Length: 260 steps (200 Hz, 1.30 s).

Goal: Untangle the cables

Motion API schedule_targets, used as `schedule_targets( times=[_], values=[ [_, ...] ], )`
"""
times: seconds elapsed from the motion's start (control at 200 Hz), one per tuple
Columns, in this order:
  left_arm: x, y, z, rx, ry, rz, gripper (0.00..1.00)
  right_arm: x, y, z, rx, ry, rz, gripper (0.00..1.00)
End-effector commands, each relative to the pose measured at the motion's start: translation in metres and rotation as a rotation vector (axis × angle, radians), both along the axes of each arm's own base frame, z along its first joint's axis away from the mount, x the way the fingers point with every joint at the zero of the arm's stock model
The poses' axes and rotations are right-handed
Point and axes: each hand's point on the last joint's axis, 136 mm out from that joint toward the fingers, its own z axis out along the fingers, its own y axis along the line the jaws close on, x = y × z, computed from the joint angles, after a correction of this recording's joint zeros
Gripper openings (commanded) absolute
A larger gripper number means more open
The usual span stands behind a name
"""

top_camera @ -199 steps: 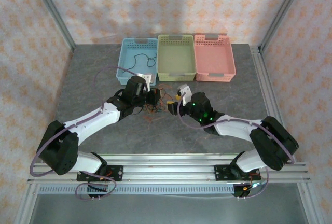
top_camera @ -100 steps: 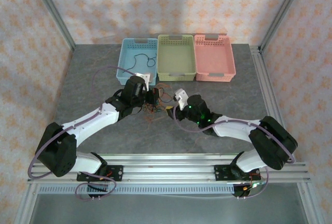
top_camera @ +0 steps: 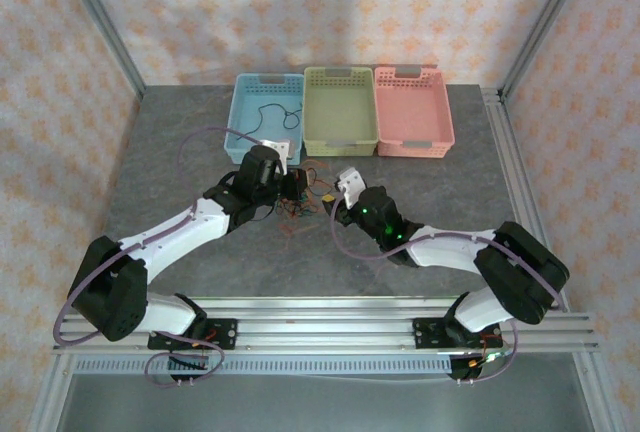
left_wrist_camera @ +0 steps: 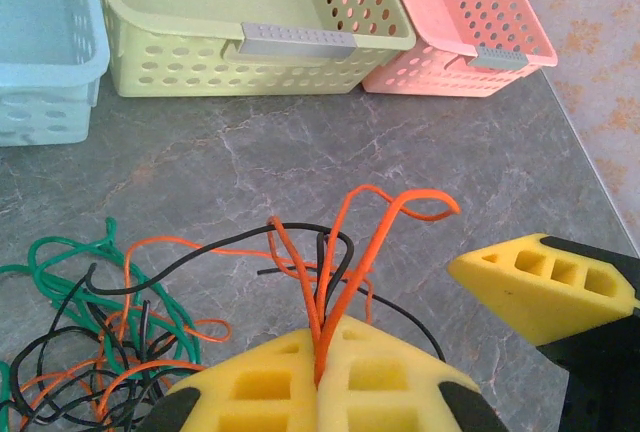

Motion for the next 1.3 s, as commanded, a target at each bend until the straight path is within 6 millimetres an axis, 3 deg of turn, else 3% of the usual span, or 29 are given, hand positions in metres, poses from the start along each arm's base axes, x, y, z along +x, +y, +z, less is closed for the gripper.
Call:
schedule_targets(
  times=[0.0,0.315,0.44,0.681,0.731,0.976,1.161,1.296],
  values=[
    [0.003,-0.007,0.007,0.01,-0.02,-0.021,0.0,0.001,0.008,0.003,-0.015,-0.02,0.023,0.59],
    [0.001,-0.011,0.005,0.024,-0.013,-0.035,0.0,0.006,0.01,-0.001,-0.029,-0.046,0.013,0.59],
    [0.002,-0.011,0.005,0.028,-0.012,-0.03,0.0,0.003,0.011,0.002,-0.015,-0.047,0.028,0.45],
    [0.003,-0.01,0.003,0.034,-0.009,-0.02,0.04,-0.005,0.014,0.007,0.014,-0.047,0.068,0.05],
    [0.004,-0.009,0.003,0.036,-0.009,-0.017,0.08,-0.004,0.013,0.008,0.016,-0.047,0.059,0.0],
    [0.003,-0.003,0.007,0.042,-0.026,0.004,0.56,-0.003,0.004,0.008,0.042,-0.027,0.008,0.0],
    [0.004,0.0,0.005,0.056,-0.024,0.023,0.69,0.006,-0.01,0.005,0.06,0.019,-0.068,0.0],
    [0.005,-0.001,0.002,0.055,-0.019,0.021,0.69,0.014,-0.024,0.006,0.157,0.074,-0.106,0.0]
  ],
)
